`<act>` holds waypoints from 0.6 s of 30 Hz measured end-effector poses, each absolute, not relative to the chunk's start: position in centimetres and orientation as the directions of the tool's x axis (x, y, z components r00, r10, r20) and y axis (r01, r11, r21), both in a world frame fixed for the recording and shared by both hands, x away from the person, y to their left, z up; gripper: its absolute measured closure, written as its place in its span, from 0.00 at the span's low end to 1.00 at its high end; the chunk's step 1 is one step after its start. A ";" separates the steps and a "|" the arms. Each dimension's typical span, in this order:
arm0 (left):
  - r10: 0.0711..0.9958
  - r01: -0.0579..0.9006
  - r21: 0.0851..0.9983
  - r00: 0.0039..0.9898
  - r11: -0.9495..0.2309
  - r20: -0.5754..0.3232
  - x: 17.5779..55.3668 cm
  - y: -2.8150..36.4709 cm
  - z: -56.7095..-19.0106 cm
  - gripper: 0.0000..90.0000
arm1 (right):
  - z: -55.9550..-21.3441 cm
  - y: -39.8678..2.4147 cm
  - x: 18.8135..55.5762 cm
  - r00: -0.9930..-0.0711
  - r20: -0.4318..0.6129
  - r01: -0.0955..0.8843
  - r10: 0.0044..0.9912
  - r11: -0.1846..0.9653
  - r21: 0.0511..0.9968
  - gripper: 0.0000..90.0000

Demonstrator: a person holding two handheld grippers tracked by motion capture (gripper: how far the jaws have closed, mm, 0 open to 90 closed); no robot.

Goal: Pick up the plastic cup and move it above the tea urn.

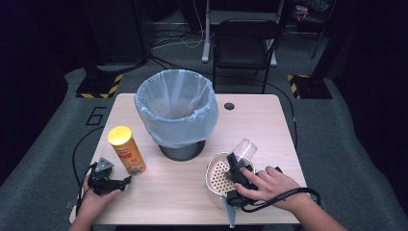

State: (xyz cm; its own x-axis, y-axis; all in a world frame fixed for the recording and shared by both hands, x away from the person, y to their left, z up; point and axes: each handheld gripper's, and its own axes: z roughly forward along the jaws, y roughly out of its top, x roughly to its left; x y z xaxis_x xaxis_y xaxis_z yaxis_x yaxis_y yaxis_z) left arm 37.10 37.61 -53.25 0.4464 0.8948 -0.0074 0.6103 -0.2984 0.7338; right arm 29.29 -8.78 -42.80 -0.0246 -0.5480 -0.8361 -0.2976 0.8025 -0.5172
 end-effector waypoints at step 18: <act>0.895 0.610 0.734 0.447 -0.299 -0.007 37.1 37.6 -53.2 0.04 | -41.7 -9.0 29.7 0.084 -0.995 -0.312 -0.052 0.947 -0.076 0.46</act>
State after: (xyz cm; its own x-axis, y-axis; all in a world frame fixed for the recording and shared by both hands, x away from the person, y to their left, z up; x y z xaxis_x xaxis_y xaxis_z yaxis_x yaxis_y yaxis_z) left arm 37.10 37.61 -53.25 0.4466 0.8947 -0.0071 0.6101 -0.2988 0.7338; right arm 29.69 -8.96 -41.74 0.0843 -0.0521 -0.9951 -0.3124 0.9469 -0.0761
